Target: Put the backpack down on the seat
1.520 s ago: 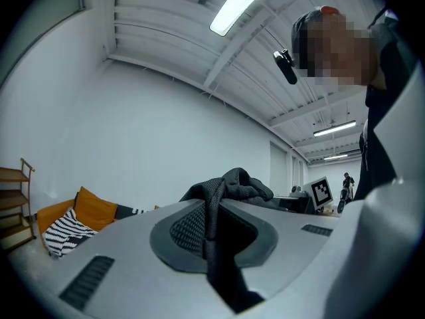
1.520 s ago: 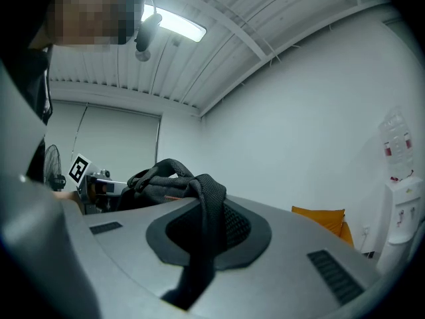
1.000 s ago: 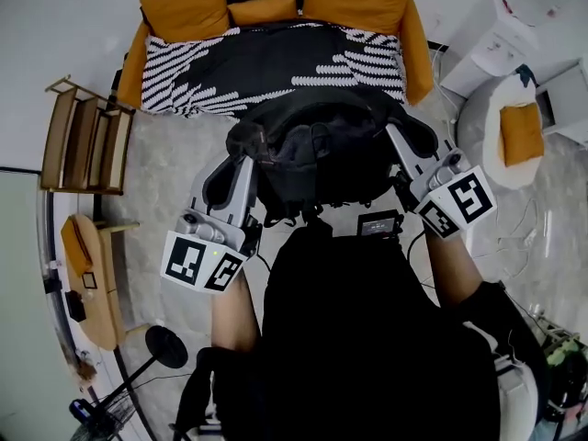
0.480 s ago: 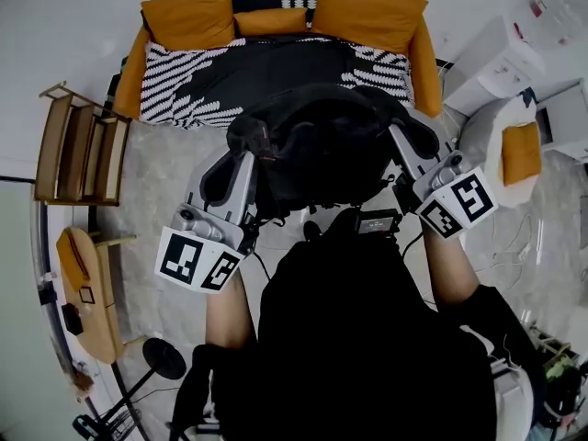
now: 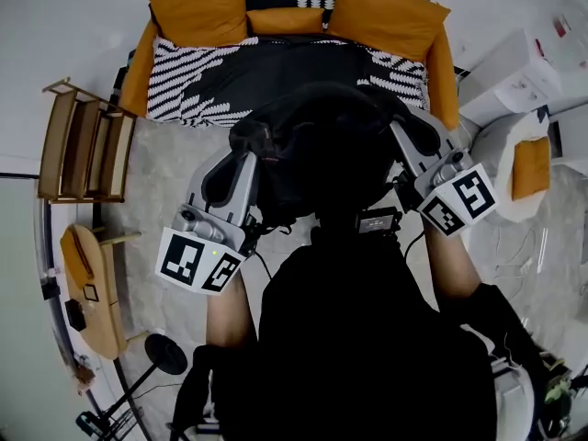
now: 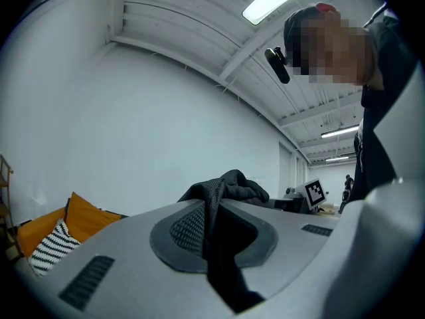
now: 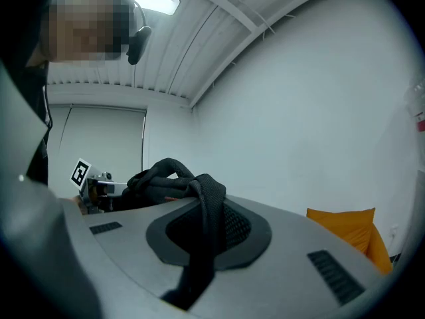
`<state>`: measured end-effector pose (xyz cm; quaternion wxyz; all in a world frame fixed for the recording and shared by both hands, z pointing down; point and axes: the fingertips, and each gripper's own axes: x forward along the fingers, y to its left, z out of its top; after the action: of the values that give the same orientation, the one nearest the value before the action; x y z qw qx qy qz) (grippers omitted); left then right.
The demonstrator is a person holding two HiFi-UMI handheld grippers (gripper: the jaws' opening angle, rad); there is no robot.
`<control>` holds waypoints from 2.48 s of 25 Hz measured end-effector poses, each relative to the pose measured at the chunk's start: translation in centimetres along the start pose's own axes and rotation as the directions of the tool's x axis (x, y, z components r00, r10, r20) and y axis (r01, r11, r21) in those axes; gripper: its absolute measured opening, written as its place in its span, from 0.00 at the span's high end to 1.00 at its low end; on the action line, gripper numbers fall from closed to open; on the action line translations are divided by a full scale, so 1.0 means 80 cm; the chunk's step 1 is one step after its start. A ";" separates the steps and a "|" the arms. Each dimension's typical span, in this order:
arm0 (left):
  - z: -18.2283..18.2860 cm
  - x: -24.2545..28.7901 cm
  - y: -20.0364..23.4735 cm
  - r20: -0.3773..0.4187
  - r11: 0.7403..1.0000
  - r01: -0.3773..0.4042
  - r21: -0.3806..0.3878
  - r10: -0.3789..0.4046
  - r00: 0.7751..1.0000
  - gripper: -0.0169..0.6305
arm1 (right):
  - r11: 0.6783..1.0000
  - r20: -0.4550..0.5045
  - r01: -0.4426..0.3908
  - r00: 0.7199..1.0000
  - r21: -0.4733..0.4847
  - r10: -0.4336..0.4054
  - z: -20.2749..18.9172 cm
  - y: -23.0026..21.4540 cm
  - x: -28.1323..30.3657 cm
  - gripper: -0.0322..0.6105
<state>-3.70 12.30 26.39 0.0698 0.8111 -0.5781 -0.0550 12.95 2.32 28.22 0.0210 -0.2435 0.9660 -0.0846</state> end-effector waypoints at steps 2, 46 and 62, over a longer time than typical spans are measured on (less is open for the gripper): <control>0.000 0.014 0.013 -0.007 1.000 -0.003 0.001 0.003 1.000 0.91 | 1.000 0.000 -0.006 1.000 0.005 0.006 -0.001 -0.013 0.017 0.88; 0.035 0.388 0.299 -0.055 0.994 -0.106 0.017 0.106 0.993 0.91 | 0.995 0.004 -0.056 0.998 0.077 0.056 0.044 -0.328 0.355 0.88; -0.016 0.468 0.428 -0.196 0.997 0.073 0.001 -0.071 0.978 0.91 | 0.986 -0.073 0.035 0.997 0.166 -0.023 -0.025 -0.370 0.453 0.88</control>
<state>-23.10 -34.08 33.36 0.1208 0.8333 -0.5390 0.0249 -5.34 -40.22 35.33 0.0058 -0.2515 0.9520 -0.1743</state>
